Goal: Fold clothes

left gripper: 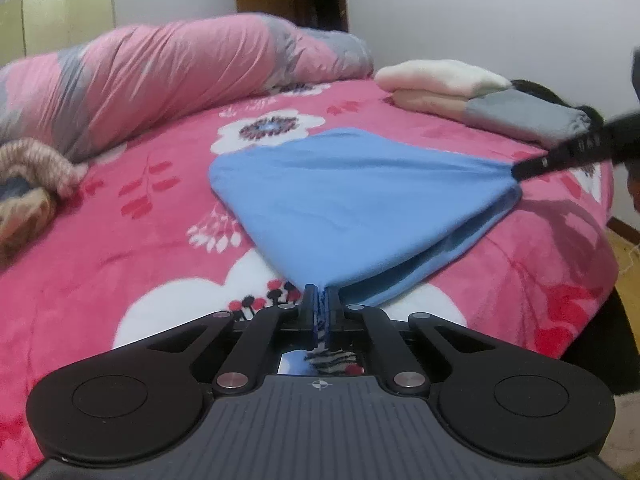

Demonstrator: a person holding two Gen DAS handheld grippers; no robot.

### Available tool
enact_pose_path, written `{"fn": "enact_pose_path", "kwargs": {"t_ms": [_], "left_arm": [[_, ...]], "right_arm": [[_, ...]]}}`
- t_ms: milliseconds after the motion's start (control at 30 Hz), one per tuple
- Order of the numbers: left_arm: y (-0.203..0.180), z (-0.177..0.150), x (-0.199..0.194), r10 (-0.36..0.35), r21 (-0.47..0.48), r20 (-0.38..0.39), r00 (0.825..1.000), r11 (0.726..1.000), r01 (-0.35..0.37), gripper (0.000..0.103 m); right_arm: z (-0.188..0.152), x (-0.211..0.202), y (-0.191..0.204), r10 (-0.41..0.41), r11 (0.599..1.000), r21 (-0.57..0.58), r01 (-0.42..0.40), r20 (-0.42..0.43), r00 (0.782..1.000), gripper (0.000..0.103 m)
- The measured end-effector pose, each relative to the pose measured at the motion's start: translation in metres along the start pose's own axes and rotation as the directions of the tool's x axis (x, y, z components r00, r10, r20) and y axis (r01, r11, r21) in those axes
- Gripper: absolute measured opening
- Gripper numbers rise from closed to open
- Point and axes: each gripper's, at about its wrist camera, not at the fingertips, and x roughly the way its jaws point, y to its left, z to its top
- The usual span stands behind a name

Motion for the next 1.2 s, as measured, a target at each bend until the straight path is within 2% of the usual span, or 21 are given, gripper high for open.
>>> {"fn": "enact_pose_path", "kwargs": {"t_ms": [67, 200, 333, 467, 567, 633, 767, 867, 933, 1033, 1133, 1167, 1200], "left_arm": [[-0.001, -0.001, -0.002, -0.010, 0.004, 0.003, 1.000, 1.000, 0.010, 0.000], [-0.003, -0.006, 0.004, -0.029, 0.001, -0.022, 0.999, 1.000, 0.029, 0.000], [-0.004, -0.007, 0.004, -0.032, 0.016, -0.027, 0.999, 0.999, 0.032, 0.000], [-0.001, -0.011, 0.008, -0.053, -0.011, -0.057, 0.997, 0.999, 0.052, 0.000], [0.005, -0.012, 0.005, -0.079, -0.053, -0.096, 0.992, 0.996, 0.074, 0.003], [0.017, -0.010, -0.003, -0.112, -0.130, -0.109, 0.988, 0.987, 0.097, 0.003], [0.037, 0.008, -0.019, -0.129, -0.219, -0.037, 0.991, 0.969, 0.118, 0.007], [0.037, 0.026, -0.012, -0.129, -0.221, 0.026, 0.991, 0.966, 0.132, 0.014], [0.031, 0.037, 0.002, -0.131, -0.207, 0.050, 0.990, 0.968, 0.138, 0.016], [0.013, 0.039, 0.033, -0.163, -0.179, 0.021, 0.986, 0.970, 0.164, 0.016], [0.003, 0.021, 0.060, -0.154, -0.141, -0.072, 0.985, 0.980, 0.142, 0.017], [0.003, 0.013, 0.062, -0.151, -0.146, -0.068, 0.986, 0.979, 0.140, 0.017], [0.003, 0.010, 0.060, -0.152, -0.154, -0.047, 0.987, 0.978, 0.143, 0.017]], "right_arm": [[0.000, -0.002, -0.001, -0.007, 1.000, -0.006, 0.007, 0.000, 1.000, 0.003], [-0.011, 0.014, -0.009, -0.046, 0.999, -0.004, 0.046, -0.065, 0.997, 0.003], [-0.006, 0.005, 0.000, -0.056, 0.997, -0.054, 0.055, -0.022, 0.998, 0.003], [-0.012, 0.011, -0.003, -0.079, 0.994, -0.080, 0.075, -0.051, 0.996, 0.005], [-0.016, 0.014, -0.006, -0.094, 0.991, -0.097, 0.087, -0.067, 0.993, 0.011], [-0.013, 0.004, -0.008, -0.097, 0.991, -0.099, 0.092, -0.052, 0.994, 0.013], [0.000, -0.016, -0.012, -0.115, 0.987, -0.110, 0.117, 0.027, 0.993, 0.014], [0.013, -0.013, 0.004, -0.057, 0.984, -0.163, 0.072, 0.092, 0.994, 0.013], [0.019, 0.001, 0.019, 0.004, 0.979, -0.206, 0.015, 0.095, 0.995, 0.012], [0.018, 0.031, 0.039, 0.046, 0.955, -0.294, -0.029, 0.052, 0.998, 0.012], [0.003, 0.059, 0.029, -0.061, 0.933, -0.355, 0.050, -0.018, 0.998, 0.010], [-0.002, 0.064, 0.021, -0.089, 0.928, -0.365, 0.072, -0.030, 0.996, 0.006], [-0.003, 0.063, 0.014, -0.097, 0.931, -0.357, 0.079, -0.032, 0.995, 0.007]]}}
